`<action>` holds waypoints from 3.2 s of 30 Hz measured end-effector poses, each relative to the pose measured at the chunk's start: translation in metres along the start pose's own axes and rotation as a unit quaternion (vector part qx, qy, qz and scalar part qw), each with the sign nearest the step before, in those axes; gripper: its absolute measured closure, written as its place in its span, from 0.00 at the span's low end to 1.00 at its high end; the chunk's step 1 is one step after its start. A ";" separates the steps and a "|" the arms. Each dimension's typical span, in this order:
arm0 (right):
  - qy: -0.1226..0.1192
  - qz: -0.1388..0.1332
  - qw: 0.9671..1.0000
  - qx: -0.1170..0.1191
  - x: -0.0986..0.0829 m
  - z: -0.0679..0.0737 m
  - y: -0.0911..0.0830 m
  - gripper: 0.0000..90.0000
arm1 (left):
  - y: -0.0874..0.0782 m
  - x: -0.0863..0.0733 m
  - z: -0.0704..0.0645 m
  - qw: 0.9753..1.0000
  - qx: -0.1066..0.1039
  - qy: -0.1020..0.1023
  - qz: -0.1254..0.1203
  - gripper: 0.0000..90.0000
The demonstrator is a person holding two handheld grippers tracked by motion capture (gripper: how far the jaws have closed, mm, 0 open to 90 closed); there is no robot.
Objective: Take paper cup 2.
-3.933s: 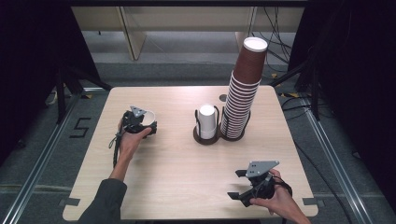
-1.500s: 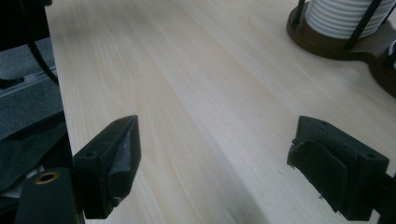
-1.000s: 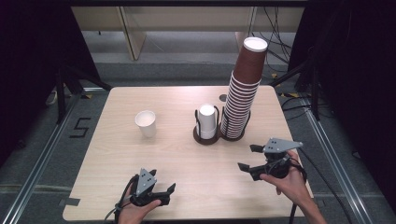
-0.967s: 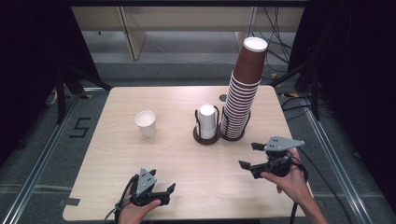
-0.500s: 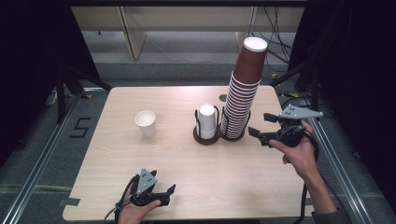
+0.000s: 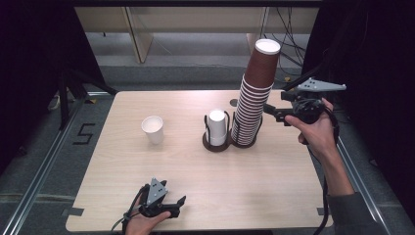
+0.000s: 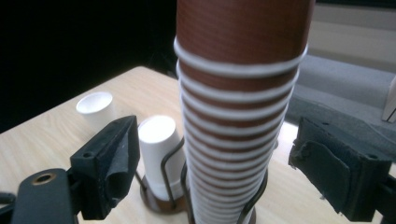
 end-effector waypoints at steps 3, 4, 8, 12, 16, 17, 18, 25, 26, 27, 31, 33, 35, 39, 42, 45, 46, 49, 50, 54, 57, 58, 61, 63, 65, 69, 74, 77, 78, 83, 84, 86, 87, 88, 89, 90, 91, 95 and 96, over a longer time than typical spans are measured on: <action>-0.009 -0.004 1.000 -0.002 0.013 -0.005 0.000 0.17 | 0.000 -0.001 0.001 1.000 0.004 0.007 0.009 0.16; -0.003 -0.005 1.000 -0.003 0.017 -0.005 -0.001 0.17 | 0.001 -0.002 0.000 1.000 0.002 0.003 0.006 0.16; -0.006 -0.015 1.000 0.002 0.035 -0.008 -0.001 0.17 | 0.001 -0.002 0.000 1.000 0.003 0.007 0.011 0.16; -0.023 -0.021 0.999 -0.009 0.052 -0.010 0.001 0.17 | 0.002 -0.002 0.000 1.000 -0.001 0.003 0.007 0.16; -0.020 -0.018 1.000 -0.014 0.064 -0.013 0.006 0.17 | 0.001 -0.002 0.002 1.000 0.000 0.009 0.011 0.16; -0.017 -0.015 1.000 -0.013 0.066 -0.014 0.008 0.17 | 0.001 -0.002 0.001 1.000 0.000 0.006 0.009 0.16; -0.025 -0.017 0.999 -0.019 0.068 -0.017 0.011 0.17 | 0.000 -0.003 0.002 1.000 0.001 0.014 0.016 0.16; -0.017 -0.016 0.999 -0.029 0.077 -0.021 0.026 0.17 | 0.000 -0.003 0.002 1.000 0.004 0.014 0.016 0.16; -0.012 -0.015 0.999 -0.028 0.078 -0.021 0.028 0.17 | 0.001 -0.002 0.000 1.000 -0.001 0.004 0.008 0.16; -0.016 -0.015 0.999 -0.030 0.079 -0.022 0.030 0.17 | 0.002 -0.002 0.000 1.000 -0.003 0.003 0.007 0.16; -0.010 -0.020 0.999 -0.033 0.083 -0.026 0.039 0.17 | 0.000 -0.003 0.003 1.000 0.003 0.018 0.020 0.16; -0.005 -0.020 0.999 -0.028 0.084 -0.027 0.043 0.17 | 0.001 -0.003 0.002 1.000 -0.002 0.015 0.017 0.16; 0.003 -0.021 0.999 -0.026 0.085 -0.026 0.047 0.16 | 0.000 -0.003 0.003 1.000 0.003 0.019 0.021 0.16; 0.002 -0.024 0.999 -0.026 0.085 -0.028 0.051 0.18 | 0.000 -0.003 0.002 1.000 0.000 0.017 0.018 0.16; 0.001 -0.022 0.999 -0.027 0.086 -0.028 0.049 0.18 | 0.000 -0.003 0.001 1.000 -0.004 0.016 0.019 0.16; 0.005 -0.029 0.999 -0.032 0.091 -0.028 0.046 0.18 | 0.001 -0.004 0.002 1.000 0.001 0.020 0.023 0.16; 0.008 -0.031 0.999 -0.032 0.094 -0.028 0.044 0.18 | 0.001 -0.004 0.000 1.000 -0.004 0.013 0.019 0.16; 0.003 -0.040 0.999 -0.036 0.104 -0.029 0.038 0.19 | 0.001 -0.004 0.000 1.000 -0.003 0.017 0.022 0.16; 0.002 -0.044 0.998 -0.036 0.107 -0.029 0.037 0.19 | 0.001 -0.004 0.000 1.000 -0.004 0.018 0.022 0.16; 0.001 -0.047 0.998 -0.042 0.118 -0.029 0.030 0.19 | 0.002 -0.005 0.000 1.000 -0.003 0.017 0.025 0.16; -0.002 -0.053 0.998 -0.044 0.125 -0.030 0.026 0.19 | 0.003 -0.005 0.000 1.000 -0.007 0.017 0.023 0.16; -0.003 -0.056 0.997 -0.045 0.128 -0.031 0.025 0.19 | 0.003 -0.005 -0.001 1.000 -0.008 0.014 0.022 0.16; 0.003 -0.067 0.997 -0.041 0.135 -0.030 0.020 0.19 | 0.003 -0.005 0.000 0.999 -0.008 0.018 0.026 0.16; 0.001 -0.075 0.996 -0.044 0.140 -0.030 0.017 0.19 | 0.003 -0.006 0.000 0.999 -0.008 0.019 0.027 0.16; 0.005 -0.081 0.996 -0.044 0.143 -0.032 0.014 0.19 | 0.004 -0.006 0.000 0.999 -0.008 0.019 0.028 0.16; 0.007 -0.093 0.995 -0.045 0.150 -0.032 0.007 0.19 | 0.004 -0.006 0.000 0.999 -0.009 0.019 0.029 0.16; 0.008 -0.106 0.993 -0.045 0.155 -0.033 -0.005 0.19 | 0.004 -0.006 0.000 0.999 -0.011 0.021 0.030 0.16; 0.002 -0.104 0.993 -0.049 0.155 -0.032 -0.012 0.19 | 0.004 -0.006 0.001 0.999 -0.009 0.022 0.032 0.16; -0.001 -0.107 0.993 -0.053 0.156 -0.034 -0.014 0.19 | 0.004 -0.006 0.001 0.999 -0.009 0.019 0.029 0.16; 0.001 -0.109 0.992 -0.057 0.155 -0.037 -0.029 0.19 | 0.004 -0.006 0.001 0.999 -0.009 0.022 0.032 0.16; 0.001 -0.110 0.992 -0.061 0.154 -0.038 -0.032 0.19 | 0.004 -0.006 0.001 0.999 -0.009 0.019 0.029 0.16; -0.003 -0.111 0.992 -0.062 0.151 -0.038 -0.039 0.19 | 0.004 -0.006 0.001 0.999 -0.009 0.022 0.031 0.16; -0.006 -0.109 0.992 -0.066 0.150 -0.039 -0.042 0.19 | 0.004 -0.006 0.001 0.999 -0.010 0.021 0.031 0.16; -0.007 -0.105 0.992 -0.070 0.147 -0.038 -0.046 0.19 | 0.004 -0.006 0.001 0.999 -0.010 0.022 0.031 0.16; -0.008 -0.104 0.992 -0.067 0.145 -0.037 -0.048 0.19 | 0.004 -0.006 0.001 0.999 -0.010 0.022 0.031 0.16; -0.012 -0.103 0.992 -0.069 0.142 -0.037 -0.051 0.19 | 0.005 -0.005 0.001 0.999 -0.011 0.019 0.029 0.16; -0.011 -0.099 0.993 -0.070 0.137 -0.036 -0.054 0.19 | 0.004 -0.006 0.001 0.999 -0.010 0.019 0.032 0.16; -0.010 -0.089 0.993 -0.072 0.122 -0.033 -0.064 0.19 | 0.005 -0.005 0.001 0.999 -0.010 0.019 0.032 0.16; -0.016 -0.089 0.993 -0.072 0.117 -0.033 -0.068 0.19 | 0.004 -0.005 0.001 0.999 -0.009 0.019 0.033 0.16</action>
Point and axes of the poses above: each handheld gripper's, and its own axes: y roughly forward along the jaws, x roughly out of its top, z roughly to its left, the point moved 7 cm from there along y, roughly forward along the jaws, and after that the axes turned 10 degrees about -y, right-handed, at the moved point
